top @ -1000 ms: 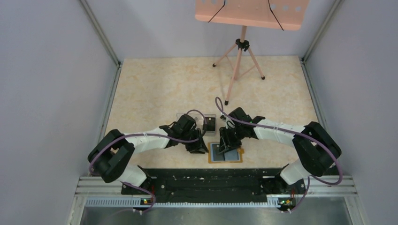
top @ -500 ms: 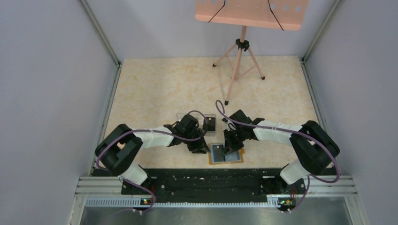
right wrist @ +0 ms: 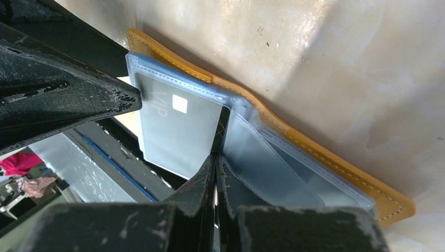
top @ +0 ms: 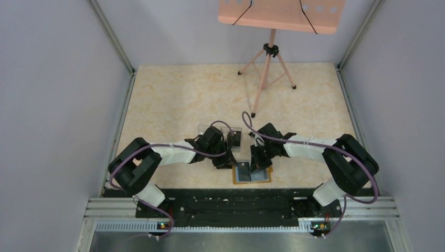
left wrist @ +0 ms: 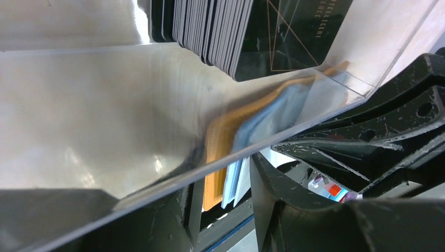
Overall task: Put the credit cards into the card holder
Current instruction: Insert the credit card into the card holder, then close the card holder at the center of the board.
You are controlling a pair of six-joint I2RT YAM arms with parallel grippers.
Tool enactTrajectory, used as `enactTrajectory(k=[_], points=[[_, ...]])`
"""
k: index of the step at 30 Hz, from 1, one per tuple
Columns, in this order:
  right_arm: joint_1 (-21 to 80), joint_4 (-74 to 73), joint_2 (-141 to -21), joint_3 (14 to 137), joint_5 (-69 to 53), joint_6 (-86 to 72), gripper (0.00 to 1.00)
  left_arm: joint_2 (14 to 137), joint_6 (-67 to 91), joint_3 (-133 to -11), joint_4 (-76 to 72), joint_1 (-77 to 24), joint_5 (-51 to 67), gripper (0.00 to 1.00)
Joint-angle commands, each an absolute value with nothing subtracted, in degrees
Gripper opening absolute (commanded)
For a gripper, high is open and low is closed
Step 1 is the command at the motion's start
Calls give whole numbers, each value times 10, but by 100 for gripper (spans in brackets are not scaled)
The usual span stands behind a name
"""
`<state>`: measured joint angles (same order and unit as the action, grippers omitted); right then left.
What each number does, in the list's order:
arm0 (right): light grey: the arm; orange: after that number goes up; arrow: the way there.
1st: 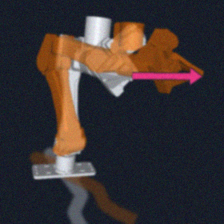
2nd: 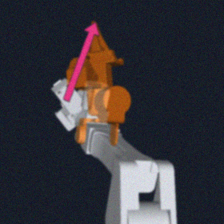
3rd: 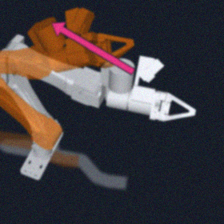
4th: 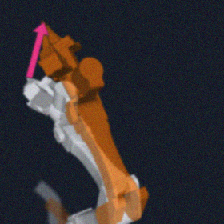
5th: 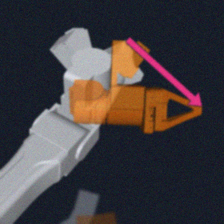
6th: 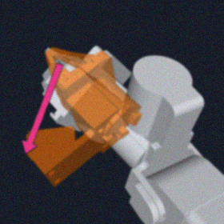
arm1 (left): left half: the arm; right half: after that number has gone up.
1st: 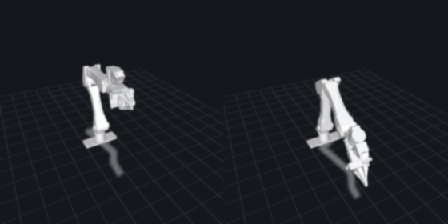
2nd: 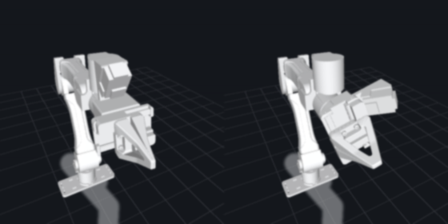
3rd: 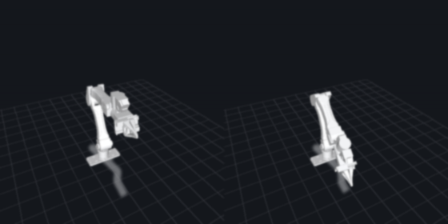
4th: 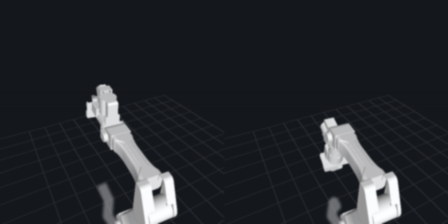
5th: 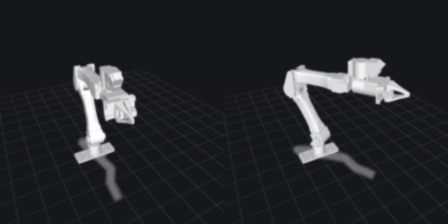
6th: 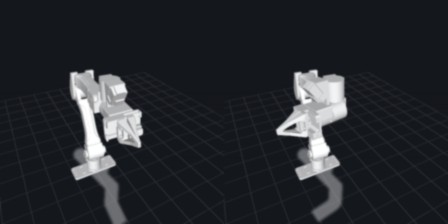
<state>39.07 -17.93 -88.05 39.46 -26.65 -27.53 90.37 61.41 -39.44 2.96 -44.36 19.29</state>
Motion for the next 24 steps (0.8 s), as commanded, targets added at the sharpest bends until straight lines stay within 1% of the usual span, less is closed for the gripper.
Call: enactTrajectory(k=[1,13,18,24], points=[[396,-148,-909,365,-254,-279,0,874,622,-374,-104,-454,238,42],[395,-132,-906,384,-282,-297,0,810,616,-372,-103,-460,286,40],[395,-124,-918,393,-290,-298,0,836,614,-383,-98,-471,296,40],[395,-123,-915,395,-294,-301,0,880,576,-447,10,-498,249,38]])
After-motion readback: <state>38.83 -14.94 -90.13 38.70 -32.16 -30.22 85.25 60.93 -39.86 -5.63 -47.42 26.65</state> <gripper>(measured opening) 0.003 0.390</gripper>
